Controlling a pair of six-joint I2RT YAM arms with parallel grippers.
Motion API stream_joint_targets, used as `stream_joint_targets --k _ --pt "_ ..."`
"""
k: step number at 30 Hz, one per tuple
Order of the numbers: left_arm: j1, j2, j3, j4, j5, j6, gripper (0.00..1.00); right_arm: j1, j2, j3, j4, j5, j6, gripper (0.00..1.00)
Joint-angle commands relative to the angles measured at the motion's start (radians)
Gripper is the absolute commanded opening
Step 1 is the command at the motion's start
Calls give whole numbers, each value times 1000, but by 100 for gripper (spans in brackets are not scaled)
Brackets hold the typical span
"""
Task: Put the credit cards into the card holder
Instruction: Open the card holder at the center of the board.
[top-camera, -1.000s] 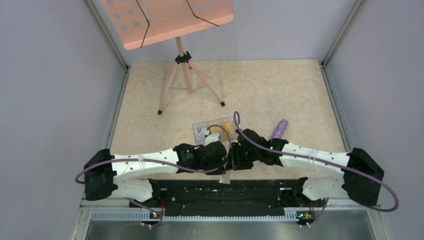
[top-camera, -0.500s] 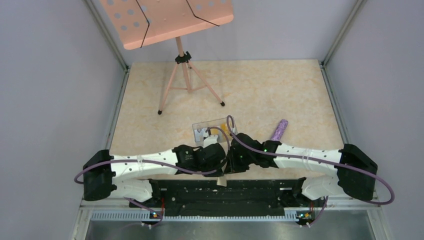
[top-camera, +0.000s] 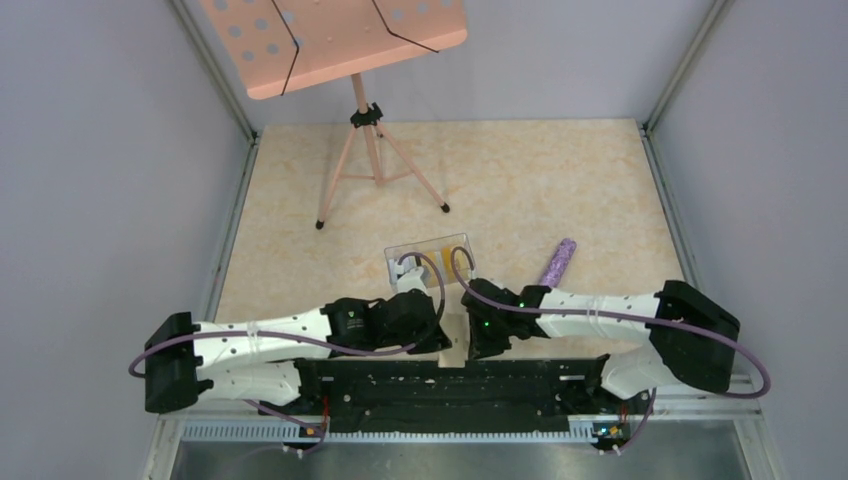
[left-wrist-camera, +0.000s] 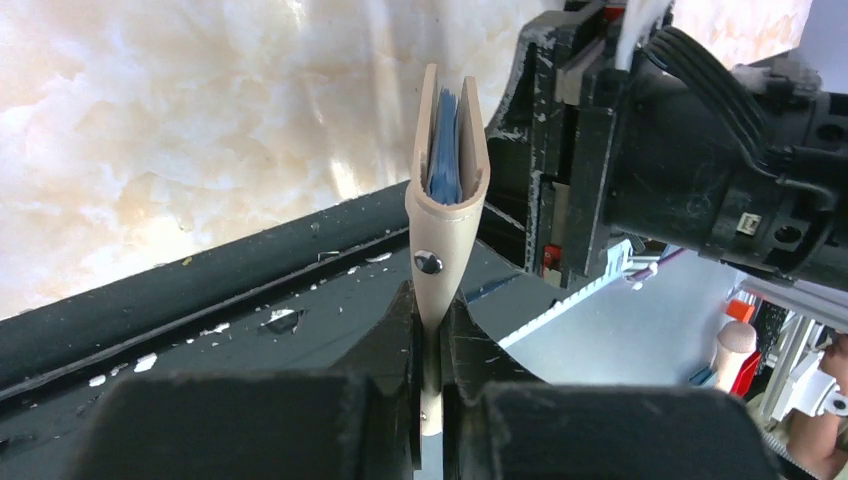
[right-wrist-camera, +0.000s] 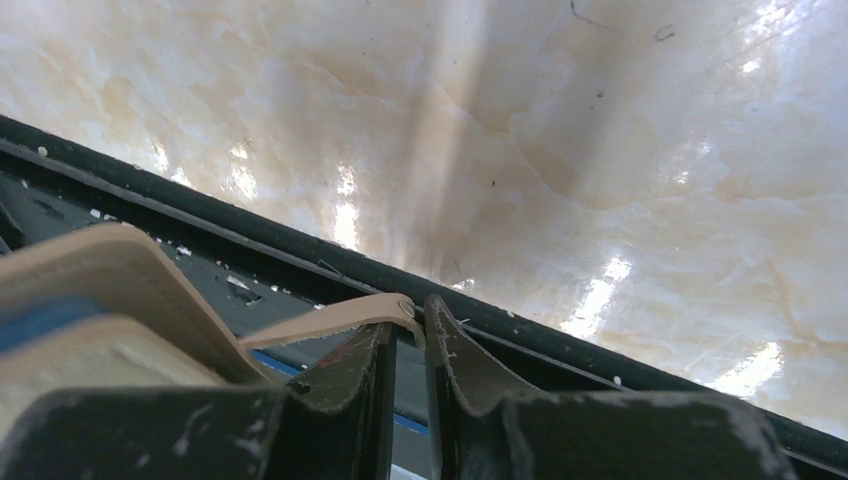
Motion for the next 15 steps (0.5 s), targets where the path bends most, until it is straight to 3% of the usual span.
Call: stream_joint_targets --k 1,7,15 --pt "11 -33 13 52 -74 -17 0 -32 -23 1 -151 75 -36 13" --pt "15 -17 -39 103 -60 -35 0 -156 -159 -5 -161 26 -114 23" --pt "81 -5 -191 337 87 -78 0 -279 -335 -27 -150 -84 -195 61"
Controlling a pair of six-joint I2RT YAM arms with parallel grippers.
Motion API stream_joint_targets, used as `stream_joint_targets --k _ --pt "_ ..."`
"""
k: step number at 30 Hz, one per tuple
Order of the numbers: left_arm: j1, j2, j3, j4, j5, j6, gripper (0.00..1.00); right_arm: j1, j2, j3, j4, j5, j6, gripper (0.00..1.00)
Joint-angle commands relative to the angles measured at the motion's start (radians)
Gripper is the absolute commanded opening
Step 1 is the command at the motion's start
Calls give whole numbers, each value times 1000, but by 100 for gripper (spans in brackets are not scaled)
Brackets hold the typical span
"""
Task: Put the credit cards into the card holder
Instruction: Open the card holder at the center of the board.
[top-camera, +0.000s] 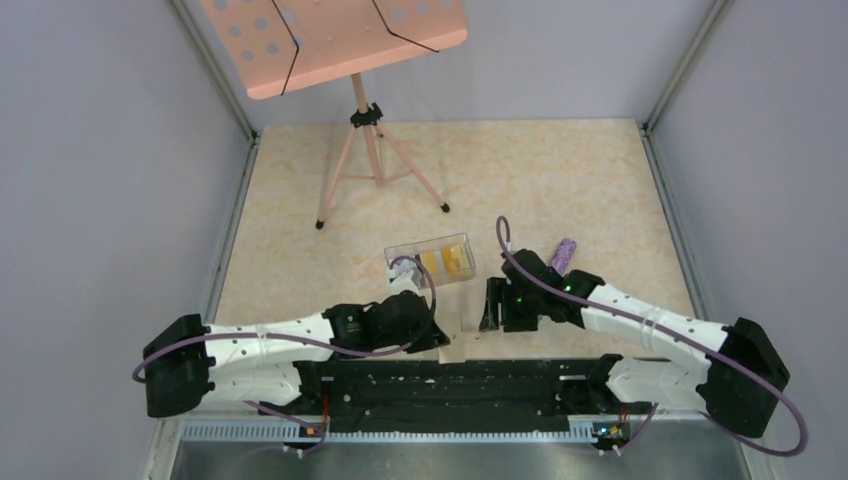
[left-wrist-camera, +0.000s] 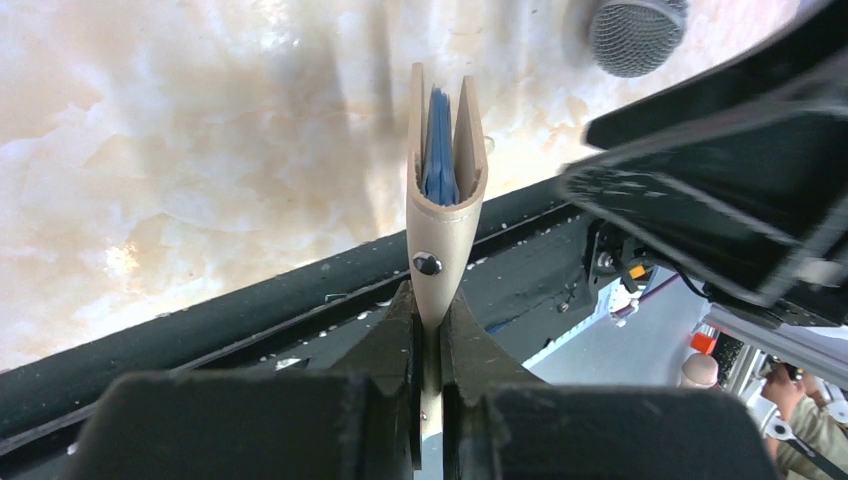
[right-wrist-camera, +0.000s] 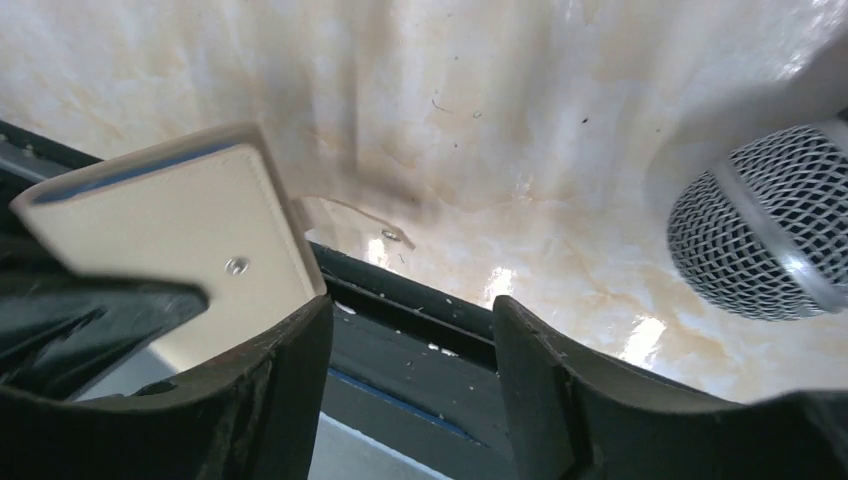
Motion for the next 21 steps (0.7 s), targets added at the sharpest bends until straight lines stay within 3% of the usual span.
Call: stream_joint_targets --k 1,5,11,18,21 --pt "41 -17 -89 195 94 -31 0 -68 -108 -34 -13 -78 -60 65" --pt "85 -82 -190 374 198 -23 0 -138 -205 -92 19 -200 -75 77" --pt "131 -152 -261 526 348 39 0 -166 -280 -186 109 -374 -71 80" --pt "132 -133 -216 525 461 95 0 -166 -280 -228 193 -458 -49 78" --pt "131 -112 -198 534 475 97 0 -166 -276 -233 215 -474 -42 67"
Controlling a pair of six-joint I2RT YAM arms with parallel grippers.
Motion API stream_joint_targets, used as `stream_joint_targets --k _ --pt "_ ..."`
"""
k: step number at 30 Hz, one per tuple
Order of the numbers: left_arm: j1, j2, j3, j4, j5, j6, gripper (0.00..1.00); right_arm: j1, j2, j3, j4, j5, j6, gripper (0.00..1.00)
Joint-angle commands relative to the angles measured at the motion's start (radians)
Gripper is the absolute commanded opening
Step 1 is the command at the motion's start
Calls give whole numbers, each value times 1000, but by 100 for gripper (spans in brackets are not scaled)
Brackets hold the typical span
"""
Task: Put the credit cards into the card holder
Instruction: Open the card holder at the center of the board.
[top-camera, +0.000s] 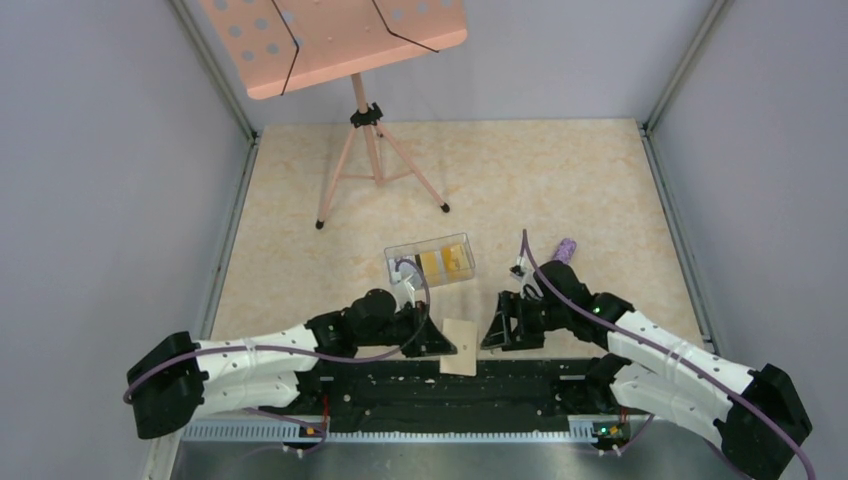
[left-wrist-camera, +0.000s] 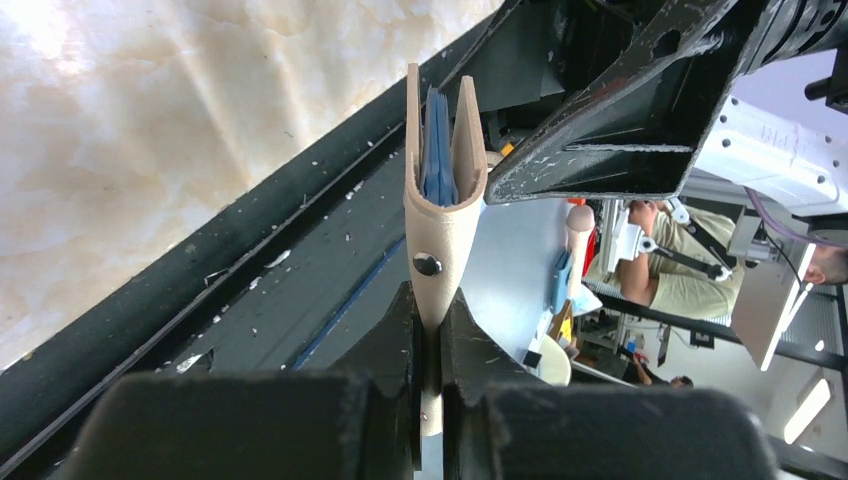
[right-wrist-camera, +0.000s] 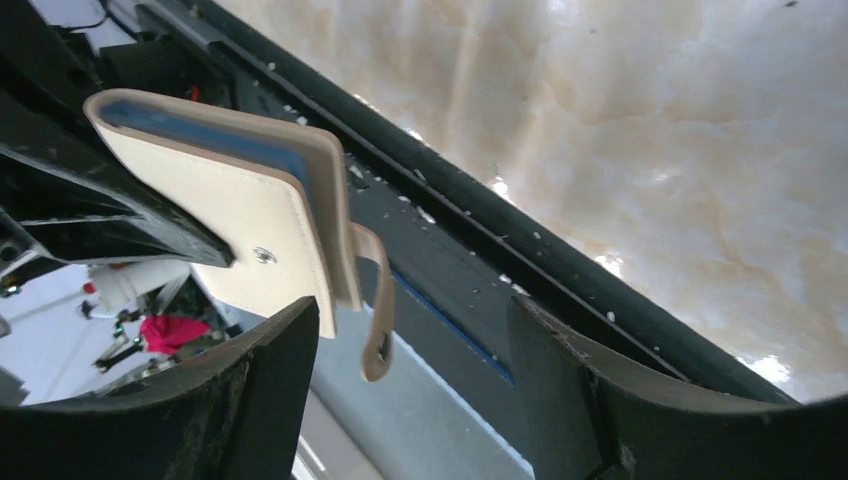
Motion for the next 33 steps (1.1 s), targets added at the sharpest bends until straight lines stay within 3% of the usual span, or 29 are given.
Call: stream_joint_targets --k 1,4,13,21,26,31,33 --pt "2 26 64 92 66 34 0 -8 -8 -7 105 -69 21 61" --pt "3 49 83 96 75 38 0 -8 -8 -24 161 -117 50 52" --pt "2 86 119 89 83 48 0 -8 -12 -47 127 -122 39 49" --pt "3 41 108 55 25 49 0 -7 -29 -42 137 -142 38 24" --pt "3 -2 80 52 -25 36 0 -8 -14 -26 163 -163 41 18" --pt "2 -23 65 61 -58 43 0 -8 28 12 172 -170 26 0" --pt "3 -22 73 45 -64 63 0 -8 46 43 168 -172 11 0"
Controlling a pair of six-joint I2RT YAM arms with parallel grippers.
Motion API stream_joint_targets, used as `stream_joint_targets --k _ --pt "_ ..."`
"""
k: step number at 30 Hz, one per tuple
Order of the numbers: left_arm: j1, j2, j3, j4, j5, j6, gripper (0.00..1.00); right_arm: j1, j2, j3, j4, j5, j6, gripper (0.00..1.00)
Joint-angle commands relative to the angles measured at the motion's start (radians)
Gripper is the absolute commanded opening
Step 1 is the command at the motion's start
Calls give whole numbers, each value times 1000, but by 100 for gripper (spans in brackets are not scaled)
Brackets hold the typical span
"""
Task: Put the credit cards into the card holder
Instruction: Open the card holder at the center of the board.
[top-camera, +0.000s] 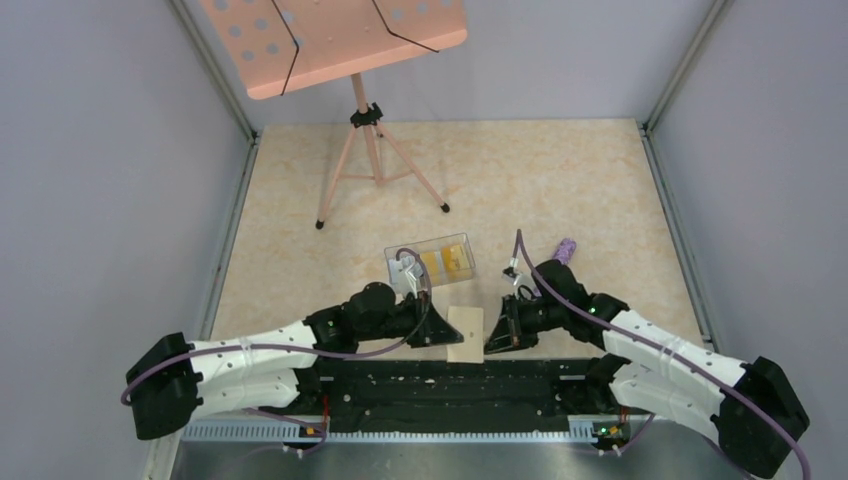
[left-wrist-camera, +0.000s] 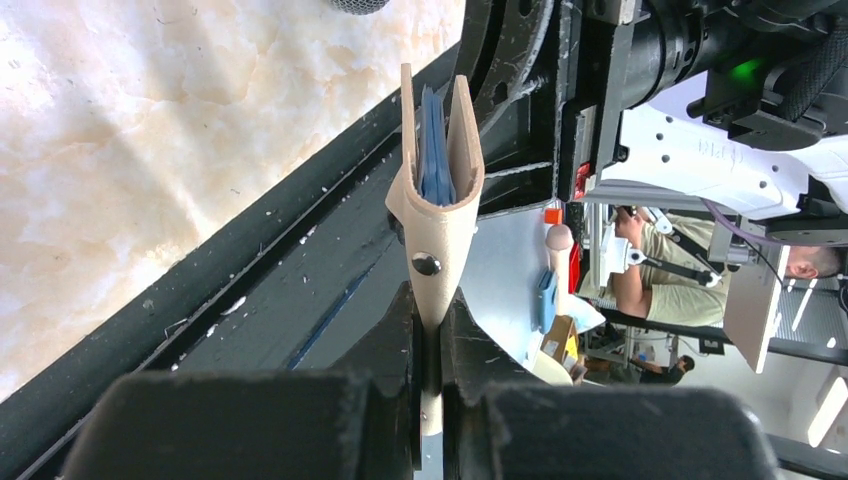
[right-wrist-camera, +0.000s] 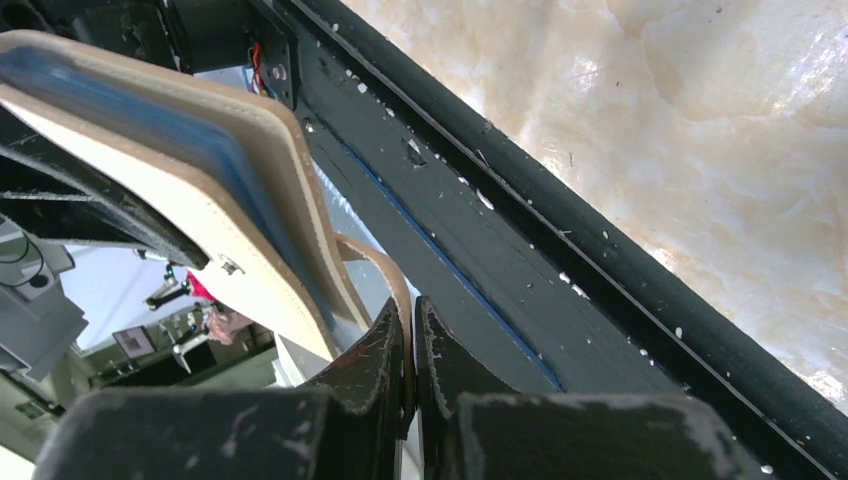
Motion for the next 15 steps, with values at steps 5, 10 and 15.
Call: stream_joint_targets --k 5,10,15 --pt "2 -53 66 -184 -172 118 61 -8 71 255 -81 33 -127 0" --pt "4 -135 206 -523 -498 251 88 -8 125 457 -210 130 -265 0" --pt "3 -161 334 -636 -664 530 98 -10 236 659 -334 132 -433 0"
